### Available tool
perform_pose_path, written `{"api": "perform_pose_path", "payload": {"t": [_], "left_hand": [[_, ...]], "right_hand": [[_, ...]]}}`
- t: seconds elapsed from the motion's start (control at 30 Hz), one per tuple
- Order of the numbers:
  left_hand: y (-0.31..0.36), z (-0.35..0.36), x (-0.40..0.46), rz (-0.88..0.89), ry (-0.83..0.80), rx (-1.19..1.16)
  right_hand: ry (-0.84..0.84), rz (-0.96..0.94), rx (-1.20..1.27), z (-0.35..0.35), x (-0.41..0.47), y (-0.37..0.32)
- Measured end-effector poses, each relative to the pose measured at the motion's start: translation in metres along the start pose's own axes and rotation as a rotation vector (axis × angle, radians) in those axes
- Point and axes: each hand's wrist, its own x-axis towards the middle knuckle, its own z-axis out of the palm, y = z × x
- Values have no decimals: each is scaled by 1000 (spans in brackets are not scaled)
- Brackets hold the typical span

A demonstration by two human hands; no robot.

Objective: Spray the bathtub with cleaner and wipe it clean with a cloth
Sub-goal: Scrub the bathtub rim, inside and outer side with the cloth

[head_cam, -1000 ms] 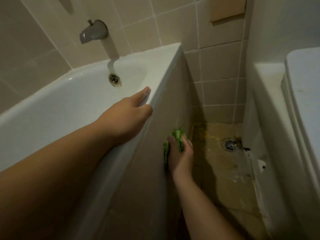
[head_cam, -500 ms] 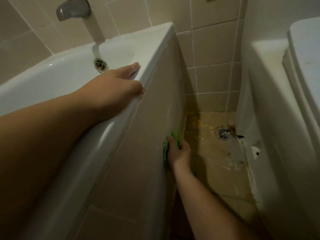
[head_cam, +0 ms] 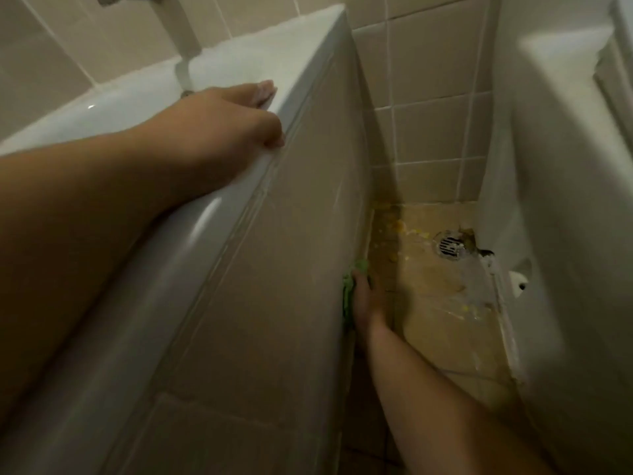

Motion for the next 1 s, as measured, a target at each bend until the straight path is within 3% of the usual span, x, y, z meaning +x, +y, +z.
{"api": "perform_pose_path", "payload": {"t": [0.23,0.33,0.5,0.6,0.7,0.83,1.0], "left_hand": [[-1,1,10,33,-11,2],[1,0,12,36,-66,12],[0,-1,8,-20,-123,53],[3,-2,5,-95,-179,73],[11,-6,4,-143,-240,76],[19,-11,8,-191,-258,52],[22,-6,37,-215,-262,56]], "right_hand": [[-14,193,25,-11,-17,27],[-6,127,68,-9,-68,-9],[-62,-166,-7,16,-140,-96],[14,-283,18,31,-149,-141],[57,-185,48,39,-154,-168],[87,-31,-91,46,-173,-167],[85,-142,-117,60,-158,-197]]}}
